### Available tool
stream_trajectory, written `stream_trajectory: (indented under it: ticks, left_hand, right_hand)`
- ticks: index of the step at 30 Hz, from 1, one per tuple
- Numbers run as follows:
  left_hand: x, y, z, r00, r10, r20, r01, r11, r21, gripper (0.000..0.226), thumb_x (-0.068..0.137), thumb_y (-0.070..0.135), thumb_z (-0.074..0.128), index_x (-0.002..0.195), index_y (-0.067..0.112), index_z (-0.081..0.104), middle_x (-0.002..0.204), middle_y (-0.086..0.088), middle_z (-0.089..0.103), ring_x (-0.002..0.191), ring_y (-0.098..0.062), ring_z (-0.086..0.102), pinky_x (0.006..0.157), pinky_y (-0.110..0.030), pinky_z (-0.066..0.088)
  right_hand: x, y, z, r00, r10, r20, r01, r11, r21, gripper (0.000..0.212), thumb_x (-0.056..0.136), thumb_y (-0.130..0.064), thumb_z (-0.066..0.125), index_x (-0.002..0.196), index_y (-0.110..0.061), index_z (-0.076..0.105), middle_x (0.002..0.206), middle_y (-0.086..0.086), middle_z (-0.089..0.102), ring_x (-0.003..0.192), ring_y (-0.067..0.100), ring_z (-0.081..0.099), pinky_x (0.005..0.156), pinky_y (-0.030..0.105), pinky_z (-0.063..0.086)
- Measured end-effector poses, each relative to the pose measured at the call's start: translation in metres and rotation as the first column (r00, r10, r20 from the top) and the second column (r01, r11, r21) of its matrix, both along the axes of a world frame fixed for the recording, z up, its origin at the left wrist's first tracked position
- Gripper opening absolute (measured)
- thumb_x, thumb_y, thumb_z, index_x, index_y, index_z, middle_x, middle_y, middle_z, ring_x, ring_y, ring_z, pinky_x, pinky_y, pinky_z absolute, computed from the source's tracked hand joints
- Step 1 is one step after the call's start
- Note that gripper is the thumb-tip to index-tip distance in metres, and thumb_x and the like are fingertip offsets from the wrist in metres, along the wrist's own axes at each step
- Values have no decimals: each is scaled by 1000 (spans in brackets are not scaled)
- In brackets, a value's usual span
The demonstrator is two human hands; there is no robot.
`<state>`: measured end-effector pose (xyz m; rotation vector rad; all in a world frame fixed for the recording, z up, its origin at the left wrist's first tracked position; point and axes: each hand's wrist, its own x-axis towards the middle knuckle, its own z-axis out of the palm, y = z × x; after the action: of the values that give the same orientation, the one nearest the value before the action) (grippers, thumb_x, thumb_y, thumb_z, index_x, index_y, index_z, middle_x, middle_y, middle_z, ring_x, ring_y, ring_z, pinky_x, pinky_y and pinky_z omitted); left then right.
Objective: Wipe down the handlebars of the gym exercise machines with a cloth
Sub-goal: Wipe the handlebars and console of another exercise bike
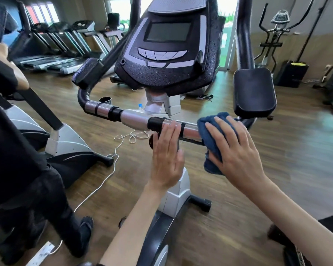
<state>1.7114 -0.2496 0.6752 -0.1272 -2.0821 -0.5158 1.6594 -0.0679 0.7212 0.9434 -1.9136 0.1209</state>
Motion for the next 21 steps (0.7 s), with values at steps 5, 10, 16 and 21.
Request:
stream_trajectory:
  ticks: [5, 10, 16, 21]
  left_hand:
    - [-3, 12, -1, 1000, -11, 6, 11, 998, 55, 54, 92, 18, 31, 145, 8, 25, 153, -6, 23, 147, -11, 8, 118, -50, 12]
    - [-6, 23, -2, 999, 52, -5, -51, 995, 84, 54, 93, 18, 29, 147, 10, 22, 154, -3, 21, 147, -12, 9, 119, -49, 7]
    - [-4, 50, 0, 994, 106, -9, -106, 994, 21, 55, 92, 18, 30, 146, 8, 23, 154, -6, 22, 147, -14, 10, 119, -45, -1]
    - [-7, 80, 3, 991, 133, -3, -133, 989, -69, 55, 93, 20, 32, 146, 8, 23, 153, -6, 23, 147, -14, 10, 116, -52, 4]
  right_hand:
    - [0, -27, -4, 991, 129, 44, -114, 962, -247, 44, 94, -36, 52, 133, -16, 52, 132, 14, 56, 125, 34, 43, 109, 50, 33]
    - [-26, -2, -3, 954, 284, -93, -280, 958, 63, 52, 93, -35, 59, 139, -18, 43, 143, 8, 40, 129, 32, 41, 113, 46, 31]
    - [-59, 42, 9, 887, 448, -112, -430, 890, 156, 45, 97, -29, 55, 138, -15, 42, 142, 8, 40, 131, 33, 41, 112, 47, 34]
    - [-78, 57, 7, 835, 532, -143, -512, 845, 156, 37, 103, -27, 43, 138, -15, 42, 140, 9, 41, 134, 33, 33, 117, 43, 26]
